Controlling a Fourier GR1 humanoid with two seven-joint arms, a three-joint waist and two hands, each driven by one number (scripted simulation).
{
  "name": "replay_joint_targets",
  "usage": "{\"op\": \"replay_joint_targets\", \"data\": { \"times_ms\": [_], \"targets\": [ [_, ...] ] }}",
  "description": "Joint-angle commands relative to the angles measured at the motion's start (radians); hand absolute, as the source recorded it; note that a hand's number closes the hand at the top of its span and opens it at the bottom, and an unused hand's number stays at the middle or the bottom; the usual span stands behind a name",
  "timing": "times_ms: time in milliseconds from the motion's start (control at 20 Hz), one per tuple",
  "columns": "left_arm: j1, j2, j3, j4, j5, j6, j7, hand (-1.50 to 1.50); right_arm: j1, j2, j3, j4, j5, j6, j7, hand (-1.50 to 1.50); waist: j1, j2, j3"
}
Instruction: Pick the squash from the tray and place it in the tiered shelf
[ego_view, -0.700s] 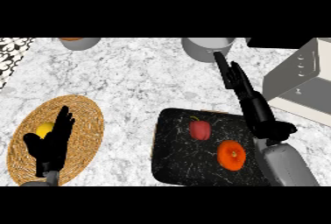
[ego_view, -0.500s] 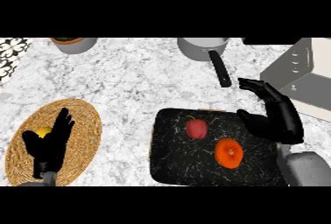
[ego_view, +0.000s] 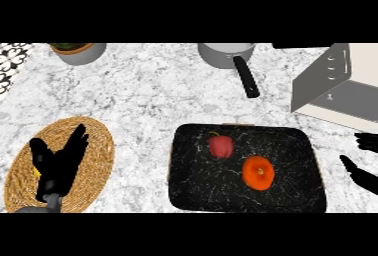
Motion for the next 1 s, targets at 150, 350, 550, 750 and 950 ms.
{"op": "replay_joint_targets", "data": {
  "times_ms": [150, 350, 550, 750, 950],
  "targets": [
    [-0.048, -0.005, -0.014, -0.027, -0.009, -0.013, 0.121, 0.0, 0.195, -0.094, -0.054, -0.159, -0.075, 0.222, -0.05, -1.5, 0.027, 0.003, -0.001],
    [-0.014, -0.008, 0.006, 0.01, -0.013, -0.052, 0.043, 0.0, 0.352, -0.106, -0.01, -0.43, -0.047, 0.241, 0.058, -1.5, 0.023, 0.002, -0.002],
    [-0.01, -0.004, 0.015, -0.016, 0.007, -0.063, 0.089, 0.0, 0.339, -0.22, -0.059, -0.628, -0.106, 0.277, 0.319, -1.5, 0.03, 0.002, -0.004],
    [0.002, -0.009, 0.004, -0.07, -0.018, -0.032, 0.118, 0.0, 0.305, -0.237, -0.003, -0.789, -0.036, 0.207, 0.58, -1.5, 0.041, 0.002, -0.003],
    [-0.062, -0.017, 0.009, 0.013, -0.034, -0.069, 0.088, 0.0, 0.162, -0.206, 0.147, -0.835, 0.121, 0.075, 0.856, -1.5, 0.056, 0.01, -0.004]
  ]
}}
